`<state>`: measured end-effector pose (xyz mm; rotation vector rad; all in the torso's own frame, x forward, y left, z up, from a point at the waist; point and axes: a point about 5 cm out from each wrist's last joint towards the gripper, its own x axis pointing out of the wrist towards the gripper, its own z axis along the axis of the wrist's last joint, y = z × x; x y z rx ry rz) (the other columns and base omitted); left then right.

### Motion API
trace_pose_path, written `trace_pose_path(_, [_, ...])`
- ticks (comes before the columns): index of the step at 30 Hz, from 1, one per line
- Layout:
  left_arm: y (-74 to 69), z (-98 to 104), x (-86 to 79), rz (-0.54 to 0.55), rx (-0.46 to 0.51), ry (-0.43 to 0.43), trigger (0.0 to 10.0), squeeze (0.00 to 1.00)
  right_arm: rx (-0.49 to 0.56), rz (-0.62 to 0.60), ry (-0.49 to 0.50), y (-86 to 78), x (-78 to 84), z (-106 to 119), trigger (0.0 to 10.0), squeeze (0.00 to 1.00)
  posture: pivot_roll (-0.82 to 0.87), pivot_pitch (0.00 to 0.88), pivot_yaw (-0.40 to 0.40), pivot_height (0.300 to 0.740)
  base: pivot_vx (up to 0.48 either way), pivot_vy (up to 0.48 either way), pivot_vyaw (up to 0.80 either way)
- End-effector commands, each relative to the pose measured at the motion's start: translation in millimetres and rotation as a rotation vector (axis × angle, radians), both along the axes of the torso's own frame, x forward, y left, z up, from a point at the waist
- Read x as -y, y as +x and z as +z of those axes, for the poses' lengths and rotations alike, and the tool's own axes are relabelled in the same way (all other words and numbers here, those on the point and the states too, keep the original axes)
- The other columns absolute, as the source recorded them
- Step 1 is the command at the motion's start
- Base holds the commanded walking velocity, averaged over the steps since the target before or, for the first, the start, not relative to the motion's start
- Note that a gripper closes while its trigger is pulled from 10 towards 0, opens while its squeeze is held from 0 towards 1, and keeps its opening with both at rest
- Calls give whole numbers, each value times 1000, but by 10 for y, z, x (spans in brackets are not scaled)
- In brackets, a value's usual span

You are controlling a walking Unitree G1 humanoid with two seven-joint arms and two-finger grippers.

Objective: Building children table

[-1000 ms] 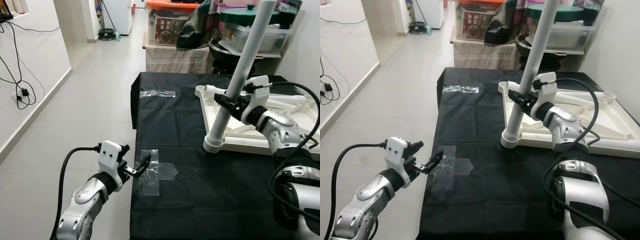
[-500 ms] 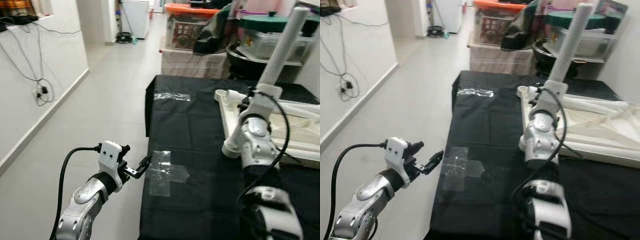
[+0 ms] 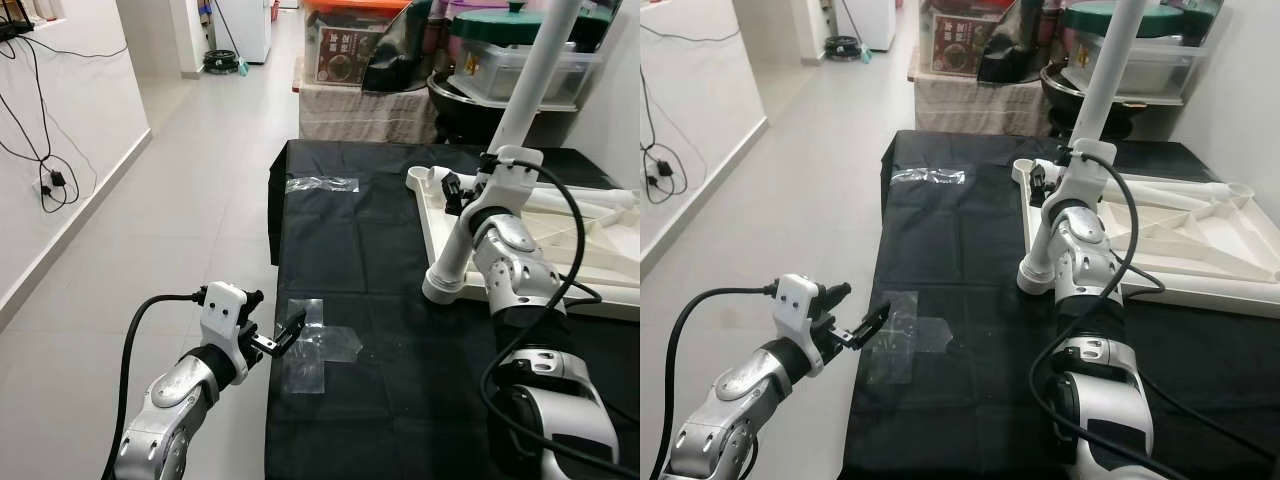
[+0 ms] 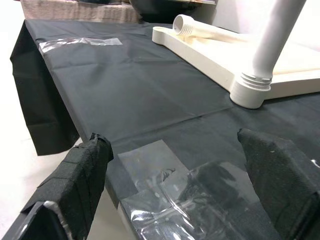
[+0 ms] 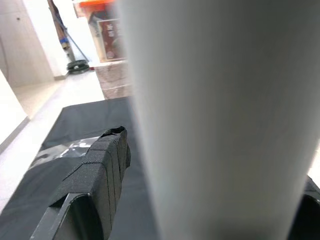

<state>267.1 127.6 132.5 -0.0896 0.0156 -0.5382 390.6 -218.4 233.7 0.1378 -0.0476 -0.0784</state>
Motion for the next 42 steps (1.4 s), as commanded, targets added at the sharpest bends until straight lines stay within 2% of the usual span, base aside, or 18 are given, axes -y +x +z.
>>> trace_pose_path(1, [-14, -57, 0, -1, -28, 6, 10000, 0, 11, 100, 16, 13, 2, 19, 10000, 0, 68, 0, -77, 740, 0, 0, 0])
trace_pose_path(2, [-14, -58, -3, -1, -28, 7, 10000, 0, 21, 263, 14, 8, 63, 36, 10000, 0, 69, 0, -79, 740, 0, 0, 0])
trace_pose_path(3, [-14, -58, -3, -1, -28, 7, 10000, 0, 21, 263, 14, 8, 63, 36, 10000, 0, 69, 0, -79, 740, 0, 0, 0])
trace_pose_path(4, [-14, -57, -6, 1, -27, 7, 10000, 0, 20, 467, -2, -26, 149, 44, 10000, 0, 75, 0, -82, 740, 0, 0, 0])
trace_pose_path(6, [-14, -57, -6, 1, -27, 7, 10000, 0, 20, 467, -2, -26, 149, 44, 10000, 0, 75, 0, -82, 740, 0, 0, 0])
trace_pose_path(7, [-16, -56, -7, 2, -27, 7, 10000, 0, 0, 543, -17, -32, 151, 11, 6745, 0, 75, 0, -82, 740, 0, 0, 0])
trace_pose_path(9, [-16, -56, -7, 2, -27, 7, 10000, 0, 0, 543, -17, -32, 151, 11, 6745, 0, 75, 0, -82, 740, 0, 0, 0])
trace_pose_path(10, [-19, -56, -8, 2, -27, 7, 10000, 0, -10, 583, -13, -33, 139, -11, 2902, 0, 81, 0, -82, 740, 0, 0, 0])
trace_pose_path(14, [-23, -55, -17, 3, -28, 9, 10000, 0, -15, 634, -3, -40, 118, -47, 1765, 0, 84, 0, -82, 740, 0, 0, 0])
trace_pose_path(15, [-21, -52, -24, 4, -27, 11, 10000, 0, -13, 637, 16, -37, 126, -56, 0, 0, 85, 0, -81, 740, 0, 0, 0])
trace_pose_path(24, [-20, -46, -15, -2, -26, 9, 10000, 0, -19, 325, -1, 64, 108, -88, 0, 0, 80, 0, -79, 740, 0, 0, 0])
trace_pose_path(28, [-20, -46, -20, 0, -26, 8, 10000, 0, -116, -111, -10, 29, 244, -197, 0, 0, 76, 0, -80, 740, 0, 0, 0])
trace_pose_path(30, [-22, -55, -3, 1, -28, 6, 10000, 0, -135, -297, -18, -233, 87, -442, 0, 0, 82, 0, -86, 740, 0, 0, 0])
trace_pose_path(34, [-24, -57, 9, -1, -29, 3, 10000, 0, -155, -363, -23, -454, -87, -550, 0, 0, 74, 0, -80, 740, 0, 0, 0])
trace_pose_path(38, [-26, -66, 3, -4, -32, 7, 10000, 0, -165, -356, -41, -455, -164, -517, 0, 0, 69, 0, -79, 740, 0, 0, 0])
trace_pose_path(39, [-22, -67, -1, -5, -33, 9, 10000, 0, -139, -324, -13, -409, -186, -452, 10000, 0, 65, 0, -82, 740, 0, 0, 0])
trace_pose_path(41, [-18, -68, -3, -5, -33, 9, 10000, 0, -121, -311, 10, -383, -206, -403, 10000, 0, 65, 0, -82, 740, 0, 0, 0])
trace_pose_path(42, [-12, -60, 0, -5, -31, 6, 10000, 0, -91, -263, 13, -329, -235, -293, 10000, 1000, 67, 0, -85, 740, 0, 0, 0])
